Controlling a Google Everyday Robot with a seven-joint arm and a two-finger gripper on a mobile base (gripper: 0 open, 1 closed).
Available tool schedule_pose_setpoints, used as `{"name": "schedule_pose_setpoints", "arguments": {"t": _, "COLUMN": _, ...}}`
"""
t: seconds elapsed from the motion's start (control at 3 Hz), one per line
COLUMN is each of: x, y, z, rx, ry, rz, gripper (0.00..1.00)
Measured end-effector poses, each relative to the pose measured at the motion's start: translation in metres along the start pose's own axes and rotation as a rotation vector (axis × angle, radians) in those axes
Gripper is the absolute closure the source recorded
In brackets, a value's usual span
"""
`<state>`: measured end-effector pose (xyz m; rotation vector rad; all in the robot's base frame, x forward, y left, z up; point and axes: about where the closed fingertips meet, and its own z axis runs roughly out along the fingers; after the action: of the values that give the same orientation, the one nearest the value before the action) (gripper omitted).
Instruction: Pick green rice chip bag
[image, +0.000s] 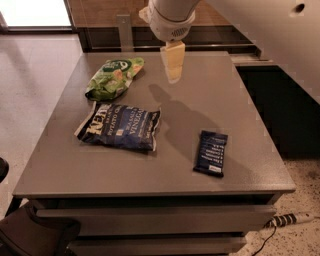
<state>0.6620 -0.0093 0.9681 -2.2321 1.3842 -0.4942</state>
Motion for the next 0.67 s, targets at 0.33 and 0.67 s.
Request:
{"name": "schedule_pose_setpoints", "arguments": {"t": 0.33, "x": -0.025, "y": -0.014, "z": 0.029, "rx": -0.014, "ry": -0.043, "rz": -0.039, "gripper": 0.00}}
{"name": "schedule_pose_setpoints", "arguments": {"t": 0.67, "x": -0.055, "y": -0.026, "z": 0.065, "rx": -0.003, "ry": -0.135, "rz": -0.045, "gripper": 0.00}}
